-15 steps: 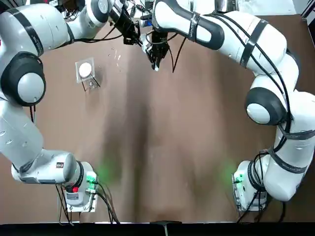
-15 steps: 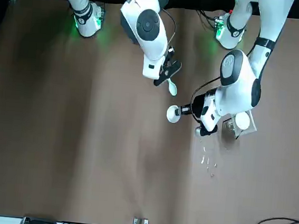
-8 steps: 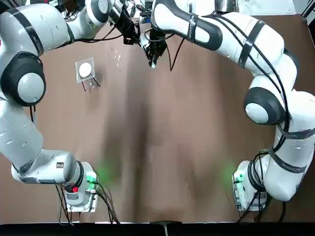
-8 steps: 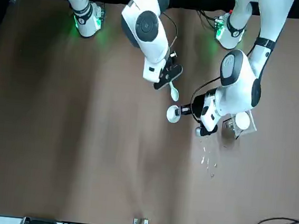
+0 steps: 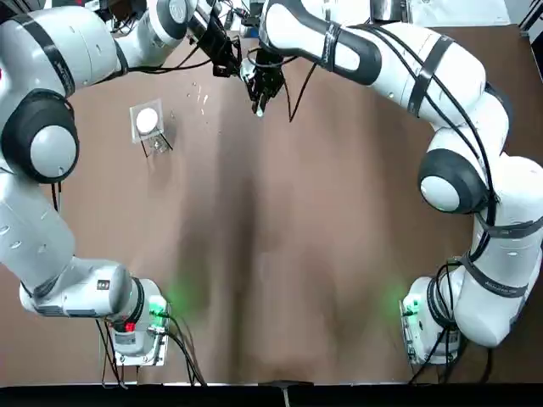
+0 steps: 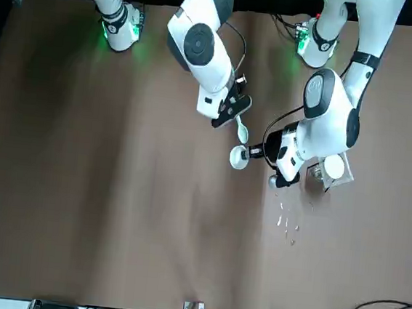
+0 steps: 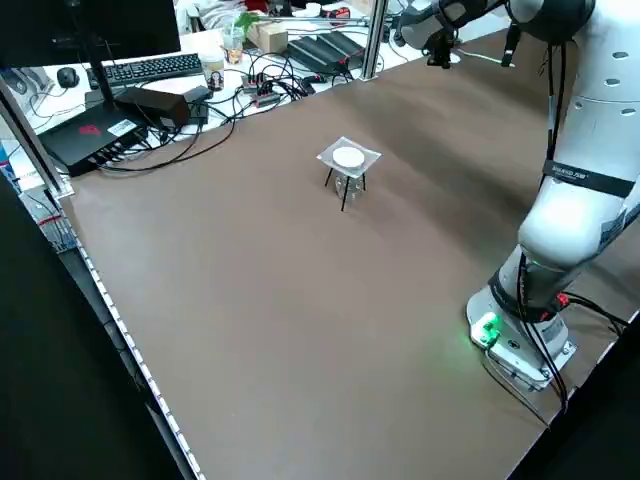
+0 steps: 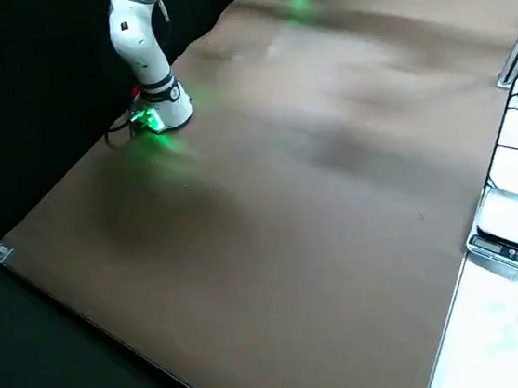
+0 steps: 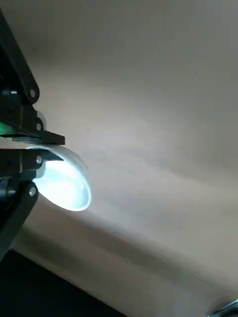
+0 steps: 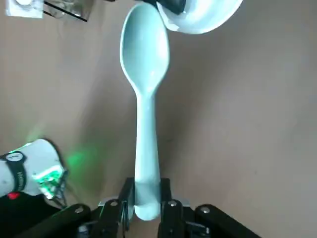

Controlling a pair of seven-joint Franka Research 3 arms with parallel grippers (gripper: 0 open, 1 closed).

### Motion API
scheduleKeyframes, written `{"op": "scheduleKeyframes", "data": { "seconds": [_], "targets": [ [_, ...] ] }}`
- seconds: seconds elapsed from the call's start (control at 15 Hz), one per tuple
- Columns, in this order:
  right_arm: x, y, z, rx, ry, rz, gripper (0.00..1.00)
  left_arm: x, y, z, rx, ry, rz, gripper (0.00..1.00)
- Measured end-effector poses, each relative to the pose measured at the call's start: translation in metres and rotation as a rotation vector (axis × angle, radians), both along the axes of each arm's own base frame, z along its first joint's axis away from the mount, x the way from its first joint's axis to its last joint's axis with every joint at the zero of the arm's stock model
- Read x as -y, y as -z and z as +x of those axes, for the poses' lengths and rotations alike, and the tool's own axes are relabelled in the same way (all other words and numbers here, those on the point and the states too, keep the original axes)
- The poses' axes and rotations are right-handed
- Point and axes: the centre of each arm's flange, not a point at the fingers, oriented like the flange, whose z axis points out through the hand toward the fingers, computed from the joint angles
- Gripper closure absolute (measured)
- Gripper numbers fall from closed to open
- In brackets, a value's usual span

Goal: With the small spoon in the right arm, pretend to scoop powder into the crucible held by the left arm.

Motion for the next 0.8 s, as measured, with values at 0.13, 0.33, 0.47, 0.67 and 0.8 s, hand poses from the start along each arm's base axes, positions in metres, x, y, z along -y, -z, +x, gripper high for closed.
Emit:
{"op": "scheduleKeyframes", "data": {
  "seconds": [0.13,0.33,0.47,0.67,0.8],
  "targets": [
    [0.003,-0.001,0.004,-0.029,0.02,0.026,0.75,0.0,0.0,0.0,0.0,0.0,0.0,0.93],
    [0.009,0.003,0.014,-0.087,0.06,0.068,0.75,0.0,0.0,0.0,0.0,0.0,0.0,0.93],
    [0.016,0.015,0.029,-0.128,0.104,0.101,0.75,0.0,0.0,0.0,0.0,0.0,0.0,0.93],
    [0.013,0.024,0.034,-0.156,0.159,0.119,0.75,0.0,0.0,0.0,0.0,0.0,0.0,0.93],
    [0.012,0.027,0.034,-0.18,0.177,0.132,0.75,-0.001,0.0,0.0,0.0,-0.001,0.0,0.93]
  ]
}}
